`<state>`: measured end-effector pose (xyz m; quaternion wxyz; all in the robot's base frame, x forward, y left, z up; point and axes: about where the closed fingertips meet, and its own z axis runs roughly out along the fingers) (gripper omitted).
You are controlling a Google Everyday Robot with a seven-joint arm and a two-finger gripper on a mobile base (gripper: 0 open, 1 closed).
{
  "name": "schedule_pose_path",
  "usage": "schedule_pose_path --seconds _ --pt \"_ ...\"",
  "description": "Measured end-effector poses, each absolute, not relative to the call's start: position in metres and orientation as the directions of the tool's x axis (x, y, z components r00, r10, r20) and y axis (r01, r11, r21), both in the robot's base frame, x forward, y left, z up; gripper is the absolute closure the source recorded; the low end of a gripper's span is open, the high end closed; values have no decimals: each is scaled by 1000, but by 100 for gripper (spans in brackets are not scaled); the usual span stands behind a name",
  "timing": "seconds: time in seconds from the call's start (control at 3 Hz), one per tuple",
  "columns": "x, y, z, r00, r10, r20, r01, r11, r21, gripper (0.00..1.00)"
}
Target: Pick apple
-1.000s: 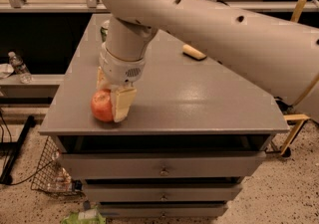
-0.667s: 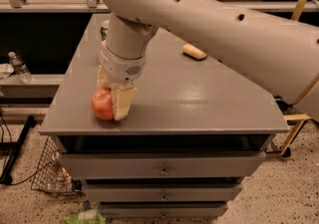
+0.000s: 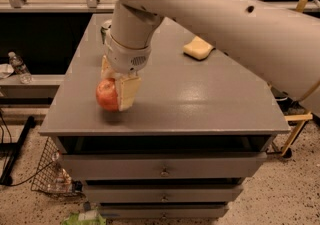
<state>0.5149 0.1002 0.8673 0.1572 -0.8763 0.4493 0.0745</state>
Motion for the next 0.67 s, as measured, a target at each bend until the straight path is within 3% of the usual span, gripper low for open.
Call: schedule_pose_path --seconds 0.67 --pt "535 84 901 579 -786 -217 -807 -515 -288 100"
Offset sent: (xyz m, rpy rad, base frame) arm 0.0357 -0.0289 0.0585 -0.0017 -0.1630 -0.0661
